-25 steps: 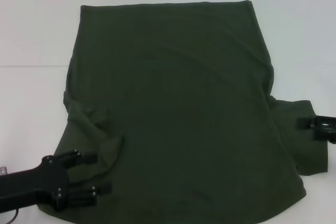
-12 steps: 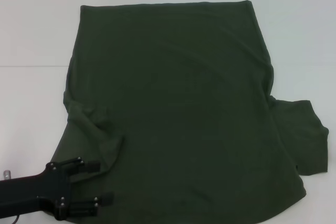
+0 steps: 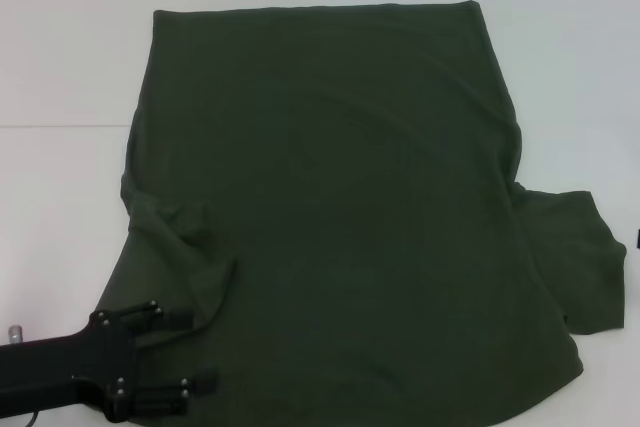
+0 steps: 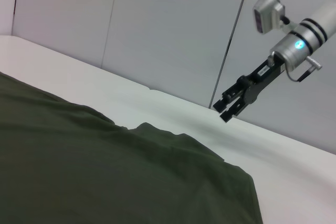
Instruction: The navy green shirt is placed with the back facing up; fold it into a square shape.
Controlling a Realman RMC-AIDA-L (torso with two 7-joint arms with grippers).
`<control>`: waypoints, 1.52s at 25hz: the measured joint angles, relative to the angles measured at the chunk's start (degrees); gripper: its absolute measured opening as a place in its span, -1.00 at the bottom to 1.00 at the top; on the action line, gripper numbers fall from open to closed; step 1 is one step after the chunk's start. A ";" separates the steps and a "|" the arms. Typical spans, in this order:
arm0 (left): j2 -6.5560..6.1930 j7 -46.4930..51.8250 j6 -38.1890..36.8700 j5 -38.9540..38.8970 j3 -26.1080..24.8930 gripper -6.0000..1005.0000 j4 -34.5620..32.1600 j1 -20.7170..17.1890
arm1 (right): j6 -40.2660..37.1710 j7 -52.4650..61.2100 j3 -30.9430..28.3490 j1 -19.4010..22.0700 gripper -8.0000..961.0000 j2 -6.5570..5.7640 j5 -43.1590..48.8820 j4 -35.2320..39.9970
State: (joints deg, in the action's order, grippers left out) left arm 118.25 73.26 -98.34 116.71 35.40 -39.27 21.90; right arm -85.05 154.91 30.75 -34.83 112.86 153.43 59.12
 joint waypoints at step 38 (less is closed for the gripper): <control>0.29 -0.05 0.60 -0.33 -0.42 0.77 0.16 -0.02 | 14.43 -0.84 5.49 -2.90 0.92 1.32 0.04 -13.84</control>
State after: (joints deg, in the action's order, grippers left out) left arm 118.54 73.21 -97.74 116.38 34.98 -39.11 21.88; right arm -70.62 154.07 36.24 -37.73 114.18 153.47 45.28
